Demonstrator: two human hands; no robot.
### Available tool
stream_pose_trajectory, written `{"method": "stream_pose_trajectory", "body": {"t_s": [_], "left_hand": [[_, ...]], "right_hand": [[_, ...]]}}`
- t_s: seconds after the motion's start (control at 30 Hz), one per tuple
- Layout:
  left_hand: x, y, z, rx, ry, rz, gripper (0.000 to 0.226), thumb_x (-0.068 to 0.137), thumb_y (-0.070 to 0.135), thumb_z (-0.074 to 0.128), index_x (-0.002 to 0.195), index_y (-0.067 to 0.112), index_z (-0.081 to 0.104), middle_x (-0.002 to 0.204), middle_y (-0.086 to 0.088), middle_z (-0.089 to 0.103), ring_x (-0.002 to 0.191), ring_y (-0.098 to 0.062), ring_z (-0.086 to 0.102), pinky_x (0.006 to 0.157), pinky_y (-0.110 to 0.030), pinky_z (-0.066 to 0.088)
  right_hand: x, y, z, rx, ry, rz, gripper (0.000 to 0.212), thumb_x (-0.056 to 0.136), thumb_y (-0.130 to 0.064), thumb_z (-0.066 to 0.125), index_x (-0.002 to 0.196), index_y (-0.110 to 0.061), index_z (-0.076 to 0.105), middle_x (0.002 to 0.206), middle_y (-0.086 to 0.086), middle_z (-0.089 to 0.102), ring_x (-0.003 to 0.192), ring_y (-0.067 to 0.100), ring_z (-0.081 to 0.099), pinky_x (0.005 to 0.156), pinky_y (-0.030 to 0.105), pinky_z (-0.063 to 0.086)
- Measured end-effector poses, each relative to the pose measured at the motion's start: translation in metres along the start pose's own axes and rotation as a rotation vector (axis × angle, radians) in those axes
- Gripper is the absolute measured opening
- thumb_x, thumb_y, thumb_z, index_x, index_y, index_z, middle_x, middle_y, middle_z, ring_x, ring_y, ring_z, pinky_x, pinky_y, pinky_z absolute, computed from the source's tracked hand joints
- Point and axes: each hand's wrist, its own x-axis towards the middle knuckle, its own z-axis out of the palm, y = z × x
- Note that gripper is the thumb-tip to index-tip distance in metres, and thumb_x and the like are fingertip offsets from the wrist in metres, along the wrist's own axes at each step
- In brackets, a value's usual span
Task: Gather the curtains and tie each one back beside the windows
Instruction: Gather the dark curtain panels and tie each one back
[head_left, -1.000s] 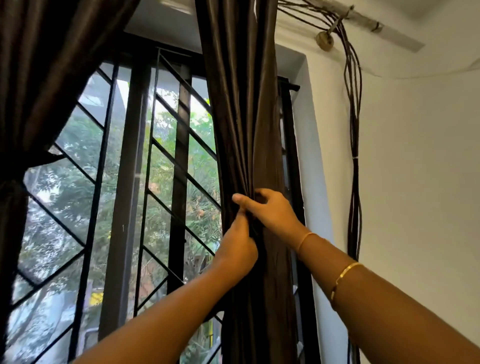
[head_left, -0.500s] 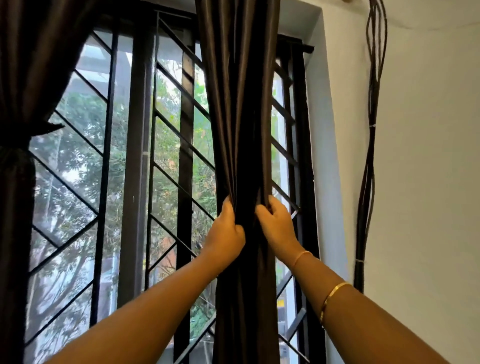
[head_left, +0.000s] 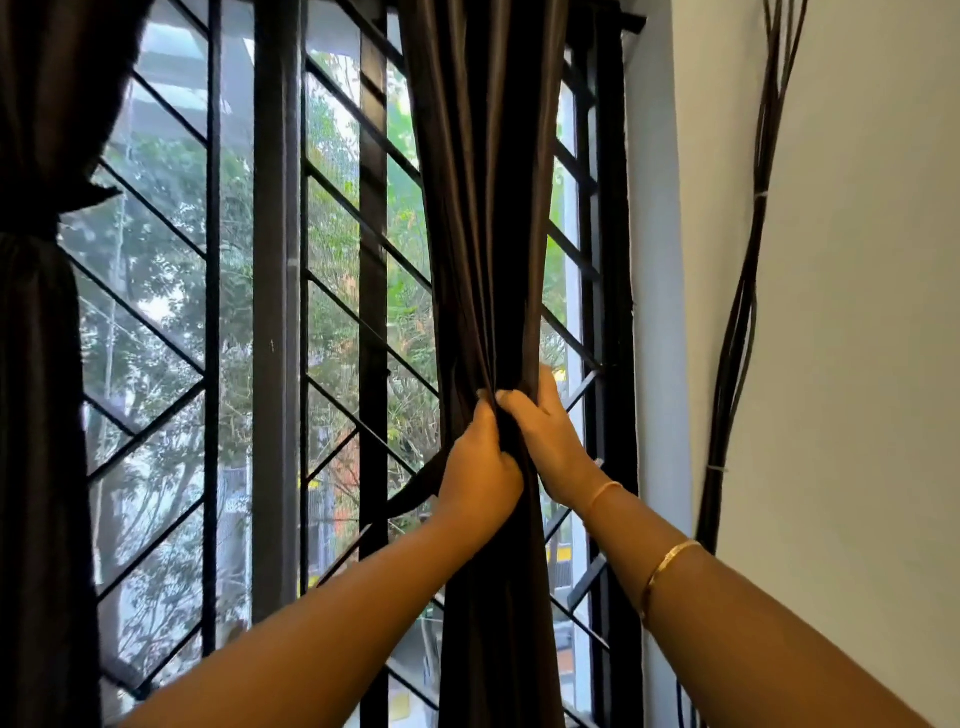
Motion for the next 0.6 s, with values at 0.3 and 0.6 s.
{"method": "stream_pose_trajectory", "body": {"t_s": [0.3, 0.6], "left_hand": [[-0.039, -0.011, 0.019, 0.026, -0.051, -0.033, 0.058, 0.086, -0.005, 0.047, 0.140, 0.005, 0.031, 0.130, -0.014, 0.051, 0.116, -0.018, 0.051, 0.089, -0.017, 0.038], [-0.050, -0.044, 0.001, 0.035, 0.406, -0.142, 0.024, 0.089, 0.013, 0.053, 0.113, 0.010, 0.053, 0.117, -0.008, 0.050, 0.111, -0.026, 0.049, 0.093, -0.046, 0.042]], "right_hand": [[-0.016, 0.005, 0.011, -0.257, 0.153, 0.050, 0.016, 0.092, -0.012, 0.053, 0.102, -0.024, 0.054, 0.092, 0.002, 0.063, 0.097, 0.026, 0.063, 0.071, 0.022, 0.051], [-0.029, 0.008, 0.003, -0.269, 0.217, 0.134, 0.035, 0.088, 0.004, 0.040, 0.118, 0.000, 0.057, 0.097, 0.012, 0.063, 0.086, 0.025, 0.059, 0.074, 0.032, 0.049]]}}
